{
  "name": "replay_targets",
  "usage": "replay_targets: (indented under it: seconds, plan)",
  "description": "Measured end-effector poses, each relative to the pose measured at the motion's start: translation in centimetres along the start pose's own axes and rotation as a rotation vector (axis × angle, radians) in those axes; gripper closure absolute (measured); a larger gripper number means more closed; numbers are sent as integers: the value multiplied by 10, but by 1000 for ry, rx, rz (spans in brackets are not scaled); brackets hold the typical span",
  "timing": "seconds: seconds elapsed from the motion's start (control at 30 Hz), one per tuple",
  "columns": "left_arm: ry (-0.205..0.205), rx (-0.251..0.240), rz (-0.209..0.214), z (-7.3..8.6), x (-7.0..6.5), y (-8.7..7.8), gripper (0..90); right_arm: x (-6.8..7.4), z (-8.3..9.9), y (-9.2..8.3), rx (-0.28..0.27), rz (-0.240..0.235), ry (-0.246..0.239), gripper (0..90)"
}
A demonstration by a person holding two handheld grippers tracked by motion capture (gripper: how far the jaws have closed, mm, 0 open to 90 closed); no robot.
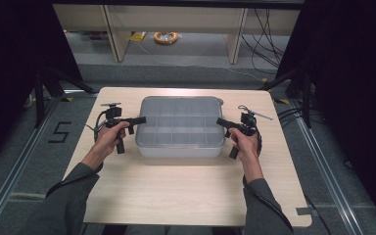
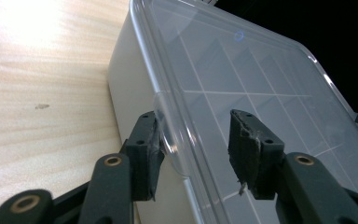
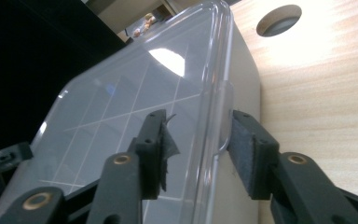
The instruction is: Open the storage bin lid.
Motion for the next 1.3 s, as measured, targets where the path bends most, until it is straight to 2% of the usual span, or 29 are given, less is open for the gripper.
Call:
replay_targets:
  seconds: [0.03, 0.07, 0.1, 0.17, 0.2, 0.23, 0.27, 0.3, 0.33, 0.37, 0.4, 0.5, 0.57, 0.6, 0.73, 0.77, 0.8, 0.83, 0.87, 0.9, 0.93, 0.97, 1.03, 1.07, 1.17, 1.23, 1.27, 1.3]
  plan:
    - [-4, -5, -1, 0, -1, -1, 553, 2, 0, -2, -2, 7, 19, 629]
    - [11, 7, -1, -1, 0, -3, 559, 1, 0, -3, -2, 6, -3, 636]
    - [11, 7, -1, -1, 0, -3, 566, -2, -2, -3, -16, 6, -63, 636]
    - [6, -11, -13, -2, -3, -5, 572, -1, -3, -3, -16, 6, -66, 638]
    - [-2, -12, -6, -2, -3, -7, 575, 5, -2, -6, -28, 6, -18, 660]
    - [-2, -12, -6, -2, -3, -7, 576, 5, -2, -6, -28, 6, -18, 660]
    - [0, -11, -5, -2, -3, -9, 576, 6, -2, -7, -59, -31, 21, 674]
    - [-7, -14, 0, -3, -4, -11, 580, 9, -3, -9, -69, -41, 42, 677]
    - [6, -10, 6, -4, -4, -13, 583, 11, -5, -10, -76, -38, 10, 677]
    - [5, -19, 5, -5, -5, -15, 587, 15, -5, -12, -69, -34, 19, 679]
    - [21, -26, 11, -7, -7, -21, 600, 19, -7, -15, -82, -45, -12, 686]
    - [23, -46, 12, -9, -12, -27, 614, 24, -9, -19, -86, -42, -18, 691]
    - [39, -57, 19, -11, -16, -34, 627, 26, -10, -22, -102, -53, -31, 693]
    - [55, -67, 25, -12, -19, -42, 638, 30, -11, -26, -103, -52, -19, 694]
    - [65, -87, 39, -13, -23, -53, 653, 35, -11, -32, -118, -69, -27, 695]
    - [62, -96, 43, -13, -25, -57, 657, 34, -12, -33, -124, -75, -70, 695]
    - [79, -93, 43, -14, -26, -61, 656, 39, -12, -37, -126, -73, -58, 694]
    - [78, -104, 51, -14, -28, -64, 656, 39, -12, -37, -126, -73, -58, 694]
    - [82, -107, 55, -13, -29, -67, 657, 43, -11, -40, -124, -82, -30, 694]
    - [85, -114, 56, -13, -31, -71, 658, 42, -12, -42, -133, -84, -67, 694]
    - [90, -118, 58, -13, -32, -74, 658, 45, -11, -44, -134, -93, -54, 695]
    - [94, -123, 55, -12, -33, -77, 658, 46, -11, -45, -135, -95, -73, 694]
    - [101, -128, 56, -10, -34, -82, 661, 51, -10, -49, -136, -99, -61, 695]
    - [105, -121, 56, -10, -34, -84, 662, 51, -10, -50, -142, -99, -97, 696]
    - [102, -122, 70, -8, -33, -88, 664, 58, -6, -55, -129, -115, -59, 698]
    - [105, -110, 63, -6, -32, -90, 662, 59, -4, -57, -125, -108, -67, 701]
    - [108, -108, 69, -4, -32, -91, 657, 58, -2, -58, -132, -112, -98, 702]
    - [108, -108, 69, -4, -32, -91, 657, 58, -2, -58, -132, -112, -98, 702]
Point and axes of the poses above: each handheld gripper's, and its own axes: y roughly forward along the jaws, z roughly out of its underside, x roughly to its left, the point moved 1 cm from there along y, roughly forward along the jaws, and after that the axes turned 9 degrees about -z, right-handed, at the moved point
